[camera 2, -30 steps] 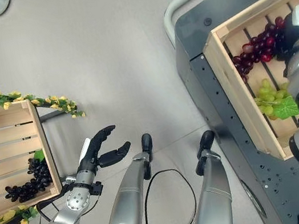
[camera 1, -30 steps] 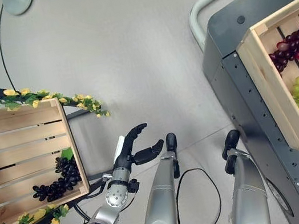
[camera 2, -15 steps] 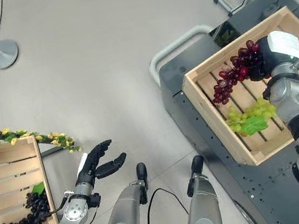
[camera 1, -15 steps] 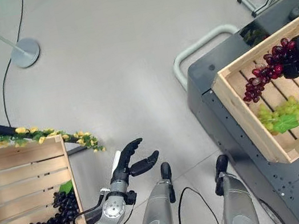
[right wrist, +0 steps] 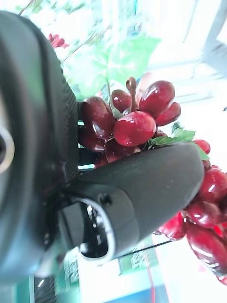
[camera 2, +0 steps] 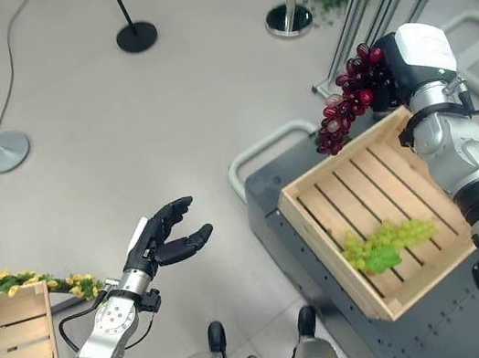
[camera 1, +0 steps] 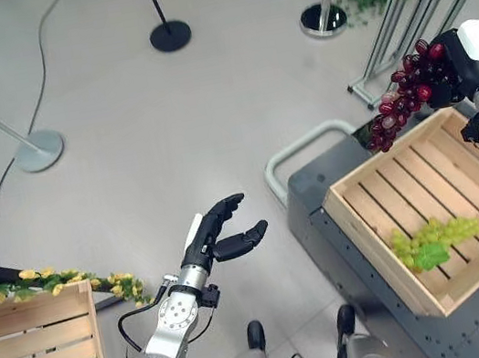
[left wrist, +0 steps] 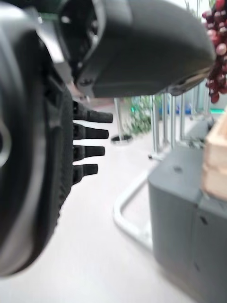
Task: Pick up the fruits from the basket on one side to the basket on the other side
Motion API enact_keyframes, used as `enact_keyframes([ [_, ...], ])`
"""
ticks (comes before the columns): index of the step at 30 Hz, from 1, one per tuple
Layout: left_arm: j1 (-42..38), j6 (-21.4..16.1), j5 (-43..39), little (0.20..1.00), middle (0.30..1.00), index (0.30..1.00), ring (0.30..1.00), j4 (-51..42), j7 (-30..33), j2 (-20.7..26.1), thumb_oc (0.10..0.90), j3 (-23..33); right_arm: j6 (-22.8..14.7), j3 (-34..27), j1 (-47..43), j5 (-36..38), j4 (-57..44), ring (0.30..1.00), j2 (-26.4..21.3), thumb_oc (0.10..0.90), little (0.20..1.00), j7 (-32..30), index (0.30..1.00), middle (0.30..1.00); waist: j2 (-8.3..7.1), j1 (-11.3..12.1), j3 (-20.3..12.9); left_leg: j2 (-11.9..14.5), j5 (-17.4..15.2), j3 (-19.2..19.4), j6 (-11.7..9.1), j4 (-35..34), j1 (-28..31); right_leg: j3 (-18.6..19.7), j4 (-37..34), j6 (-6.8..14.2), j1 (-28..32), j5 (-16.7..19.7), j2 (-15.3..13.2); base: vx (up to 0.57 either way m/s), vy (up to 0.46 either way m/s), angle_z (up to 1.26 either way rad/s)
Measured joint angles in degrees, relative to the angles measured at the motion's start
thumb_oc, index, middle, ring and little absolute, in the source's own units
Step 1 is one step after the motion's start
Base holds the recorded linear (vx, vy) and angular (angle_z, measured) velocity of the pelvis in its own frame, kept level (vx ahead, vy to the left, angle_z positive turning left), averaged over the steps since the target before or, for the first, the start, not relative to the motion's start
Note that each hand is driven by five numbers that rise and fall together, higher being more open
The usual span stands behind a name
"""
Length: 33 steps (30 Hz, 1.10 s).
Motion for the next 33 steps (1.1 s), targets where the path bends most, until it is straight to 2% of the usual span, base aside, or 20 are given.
enact_keyframes([
  [4,-0.32,1.67,-0.27,0.900,0.900,0.900,0.900,-3.90,-2.40,0.30,0.800,-0.08,-1.17,0.01,0.01,-1.26,-1.98,0.300,0.00,0.400,0.300,-0.11,0.300,0.300,0.10,0.84,-2.84,-0.03,0.19,-0.98,-0.24,-1.24,0.72,-0.03,-1.30,0.03,1.26,0.02,0.36,0.04,0.016,0.13],
  [9,-1.77,8.07,-7.08,0.900,0.900,0.900,0.900,-7.78,-6.80,0.57,0.800,-0.18,-1.86,0.03,-0.03,-1.86,-4.68,0.300,-0.03,0.400,0.300,-0.11,0.300,0.300,0.25,0.86,-3.73,-0.09,0.92,-4.29,-0.29,-2.15,0.92,0.10,-1.33,0.05,2.80,-0.02,0.43,0.03,-0.040,0.30],
  [10,-2.28,9.03,-8.24,0.900,0.900,0.900,0.900,-8.27,-7.32,0.64,0.800,-0.26,-1.85,0.06,-0.01,-2.09,-5.42,0.300,-0.06,0.400,0.300,-0.11,0.300,0.300,0.35,0.55,-3.80,-0.17,1.29,-5.77,-0.37,-2.23,0.49,0.42,-1.29,0.01,3.28,-0.07,0.50,0.03,-0.113,0.80],
  [12,-4.50,11.28,-11.81,0.900,0.900,0.900,0.900,-8.12,-9.47,0.34,0.800,-1.32,-1.47,-0.03,0.85,-3.55,-6.97,0.300,-1.30,0.400,0.300,-0.16,0.300,0.300,0.82,-2.08,-4.37,-0.42,2.29,-11.76,-0.59,-1.37,-2.45,1.81,-0.14,-1.32,3.71,-1.05,0.70,0.02,-0.133,1.50],
  [13,-6.17,12.59,-13.77,0.900,0.900,0.900,0.900,-8.31,-11.07,-0.23,0.800,-2.59,-1.27,0.07,2.45,-3.57,-8.23,0.300,-4.04,0.400,0.300,-0.09,0.300,0.300,1.39,-3.26,-4.67,-0.40,3.58,-16.50,-0.92,-1.64,-3.32,5.66,1.21,-3.68,4.02,-2.96,1.25,0.00,-0.178,1.67],
  [14,-6.27,12.78,-14.98,0.900,0.900,0.900,0.900,-9.13,-11.89,0.08,0.800,-3.04,-1.25,0.11,2.57,-3.60,-8.21,0.300,-4.25,0.400,0.300,-0.04,0.300,0.300,1.05,-2.41,-4.85,0.05,3.94,-17.42,-1.47,-1.81,-3.36,9.39,0.95,-3.16,4.38,-5.10,1.46,0.00,-0.202,1.25],
  [15,-6.26,12.97,-15.45,0.900,0.900,0.900,0.900,-9.28,-12.11,0.17,0.800,-3.07,-1.35,0.13,2.51,-3.60,-8.32,0.300,-4.22,0.400,0.300,-0.04,0.300,0.300,0.73,-1.42,-5.03,-0.10,4.08,-17.76,-1.72,-1.82,-3.39,9.79,0.96,-3.02,4.53,-5.77,1.39,0.00,-0.164,0.42],
  [16,-6.23,13.36,-16.01,0.900,0.900,0.900,0.900,-9.35,-12.18,0.32,0.800,-2.94,-1.96,0.42,1.90,-3.58,-8.50,0.300,-4.06,0.400,0.300,-0.03,0.300,0.300,0.46,0.39,-5.19,-0.22,4.36,-17.76,-2.19,-1.91,-3.48,9.54,0.62,-1.25,5.12,-6.88,1.47,-0.04,-0.146,0.22],
  [17,-6.13,13.92,-16.07,0.900,0.900,0.900,0.900,-9.36,-12.46,0.49,0.800,-2.75,-2.16,0.85,1.10,-3.59,-9.34,0.300,-4.03,0.400,0.300,0.03,0.300,0.300,0.63,1.35,-5.27,0.17,4.94,-17.93,-2.99,-1.98,-3.86,9.35,-0.14,1.43,5.97,-7.18,1.92,-0.10,-0.138,0.62],
  [20,-6.09,16.99,-18.57,0.900,0.900,0.900,0.900,-9.68,-15.45,0.37,0.800,-2.70,-1.88,3.31,0.08,-3.60,-9.44,0.300,-4.20,0.400,0.300,0.41,0.300,0.300,1.46,1.33,-5.76,1.42,6.87,-17.18,-3.90,-1.83,-5.28,6.74,-1.24,0.16,7.67,-7.27,4.35,-0.12,-0.027,0.79],
  [23,-6.91,19.29,-20.57,0.900,0.900,0.900,0.900,-10.10,-17.93,-1.03,0.800,-2.87,-1.74,5.47,-1.52,-3.67,-8.61,0.300,-4.46,0.400,0.300,1.29,0.300,0.300,1.56,0.98,-5.84,1.60,9.44,-11.36,-2.98,-1.66,-7.52,3.46,0.11,-1.36,6.71,-8.20,5.40,-0.15,0.118,0.62],
  [24,-7.13,19.81,-21.69,0.900,0.900,0.900,0.900,-10.71,-17.97,-1.31,0.800,-3.05,-2.32,6.38,-2.45,-3.79,-7.89,0.300,-4.48,0.400,0.300,1.38,0.300,0.300,1.54,1.06,-5.86,1.78,10.88,-10.57,-3.92,-1.56,-8.95,3.02,1.56,-2.52,5.06,-8.98,5.37,-0.14,0.167,0.52],
  [26,-8.08,20.71,-22.59,0.900,0.900,0.900,0.900,-11.24,-17.95,-1.56,0.800,-3.89,-3.06,7.85,-4.08,-5.63,-6.47,0.300,-4.01,0.400,0.300,1.82,0.300,0.300,1.81,0.96,-5.94,2.14,10.46,-7.60,-3.62,-1.00,-10.74,2.28,3.14,-2.48,3.88,-9.29,5.80,-0.03,0.148,0.27],
  [27,-9.02,21.42,-22.60,0.900,0.900,0.900,0.900,-11.24,-17.96,-1.20,0.800,-5.02,-3.50,8.72,-4.13,-6.20,-5.95,0.300,-3.61,0.400,0.300,2.08,0.300,0.300,1.72,1.06,-5.97,2.21,9.87,-7.17,-2.19,-0.82,-10.78,2.21,4.73,-2.24,3.45,-9.89,5.94,0.03,0.187,0.21],
  [28,-10.67,23.44,-23.64,0.900,0.900,0.900,0.900,-11.24,-18.11,-0.54,0.800,-6.26,-3.68,9.72,-4.26,-6.37,-5.71,0.300,-2.90,0.400,0.300,2.47,0.300,0.300,1.02,0.15,-6.41,2.09,8.41,-3.58,-0.85,-2.72,-10.35,0.76,4.61,-1.83,3.82,-9.97,4.49,0.03,0.192,0.51],
  [29,-13.04,25.29,-25.24,0.900,0.900,0.900,0.900,-11.21,-18.25,-0.18,0.800,-7.52,-3.62,9.76,-4.35,-7.21,-5.78,0.300,-2.00,0.400,0.300,2.47,0.300,0.300,0.49,-1.84,-6.70,1.51,7.77,-0.87,0.22,-3.78,-9.99,-0.27,4.44,-1.39,4.27,-9.92,3.17,0.01,0.083,0.61],
  [30,-14.42,26.02,-26.44,0.900,0.900,0.900,0.900,-11.22,-18.39,-0.48,0.800,-7.98,-3.61,9.76,-4.37,-8.03,-5.90,0.300,-1.87,0.400,0.300,2.48,0.300,0.300,0.55,-2.45,-6.74,0.95,7.94,-0.68,0.30,-3.79,-10.00,-0.69,4.58,-0.78,4.43,-10.09,2.66,0.01,0.071,0.41],
  [31,-15.88,27.35,-29.07,0.900,0.900,0.900,0.900,-11.23,-18.76,-1.97,0.800,-7.91,-3.64,10.56,-4.42,-8.17,-6.00,0.300,-1.86,0.400,0.300,2.62,0.300,0.300,1.58,-2.29,-7.34,0.55,10.75,-1.40,0.69,-3.79,-9.98,-0.42,4.68,-0.14,4.40,-10.04,2.69,0.02,0.061,-0.06],
  [32,-17.02,28.64,-30.91,0.900,0.900,0.900,0.900,-11.23,-19.05,-2.90,0.800,-7.62,-3.53,12.17,-4.61,-8.15,-6.00,0.300,-1.47,0.400,0.300,2.69,0.300,0.300,1.41,-2.14,-7.75,-0.18,12.42,-2.14,0.72,-4.02,-9.43,0.22,4.36,0.63,4.78,-9.97,2.12,0.04,0.064,-0.11],
  [33,-18.74,29.76,-32.64,0.900,0.900,0.900,0.900,-11.23,-19.61,-3.15,0.800,-7.93,-3.68,13.48,-4.62,-8.23,-6.08,0.300,-1.39,0.400,0.300,3.19,0.300,0.300,0.61,-2.77,-8.20,-1.22,12.57,-2.28,1.11,-4.33,-9.21,0.29,3.54,0.77,5.26,-9.92,1.30,0.03,0.047,-0.04],
])
